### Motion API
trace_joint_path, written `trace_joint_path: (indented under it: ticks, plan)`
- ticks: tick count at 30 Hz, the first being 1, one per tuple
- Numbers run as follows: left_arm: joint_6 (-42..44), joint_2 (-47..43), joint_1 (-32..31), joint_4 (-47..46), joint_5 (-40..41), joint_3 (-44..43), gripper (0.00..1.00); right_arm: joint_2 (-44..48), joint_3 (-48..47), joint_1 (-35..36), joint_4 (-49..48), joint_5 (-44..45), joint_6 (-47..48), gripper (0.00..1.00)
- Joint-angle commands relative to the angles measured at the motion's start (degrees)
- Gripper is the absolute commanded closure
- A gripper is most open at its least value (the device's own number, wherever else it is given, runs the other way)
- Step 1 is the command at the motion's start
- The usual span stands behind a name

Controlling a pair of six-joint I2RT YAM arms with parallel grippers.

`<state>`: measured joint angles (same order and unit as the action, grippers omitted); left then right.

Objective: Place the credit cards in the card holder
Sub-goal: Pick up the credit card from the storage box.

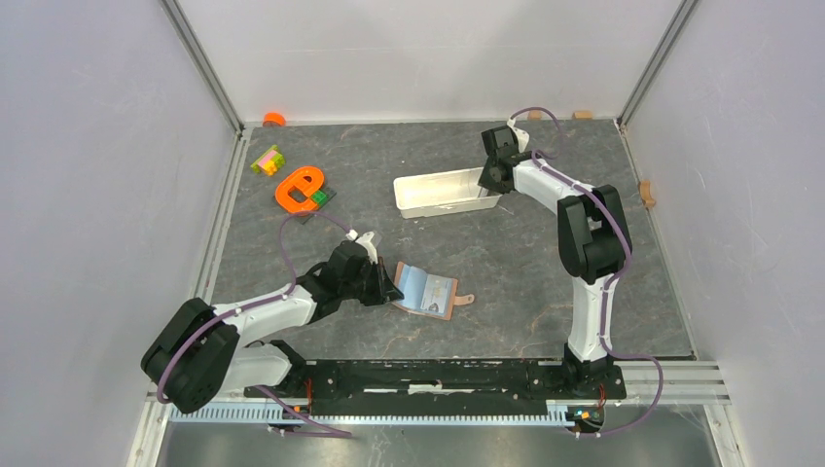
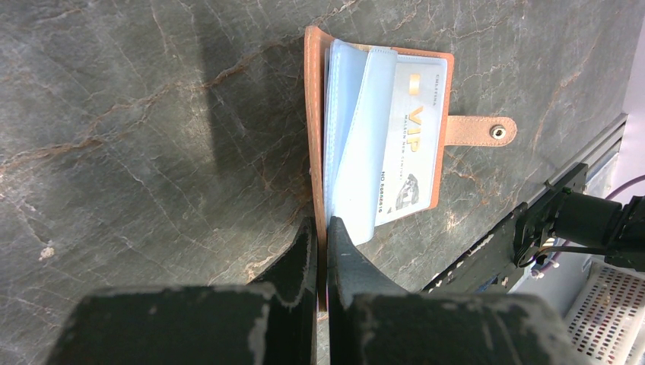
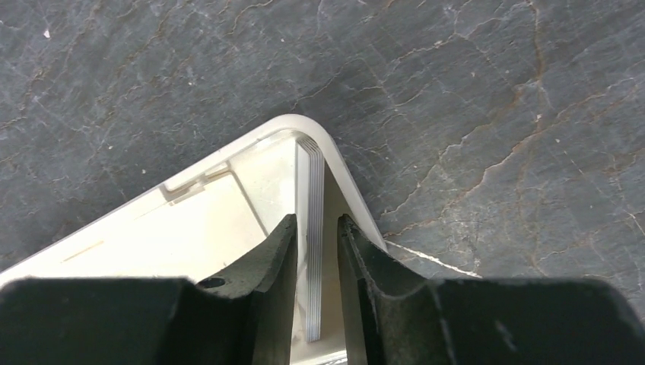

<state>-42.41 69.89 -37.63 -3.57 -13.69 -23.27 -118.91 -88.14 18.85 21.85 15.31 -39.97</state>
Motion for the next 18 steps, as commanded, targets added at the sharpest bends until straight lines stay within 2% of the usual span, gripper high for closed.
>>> trace_joint_path:
  ticks: [1, 14, 18]
  plan:
    - [1.6, -0.4, 0.2, 0.3, 0.0, 0.7, 0.98, 1.1, -1.6, -0.2, 1.8, 2.8, 1.6, 0.69]
    - [1.3, -0.5, 0.3, 0.1, 0.0, 0.9, 0.98, 1.4, -5.4, -0.1, 5.6, 5.7, 4.0, 0.76]
    - [1.2, -0.7, 0.4, 0.1, -0.1, 1.0, 0.98, 1.5, -5.3, -0.1, 6.2, 6.1, 4.5, 0.81]
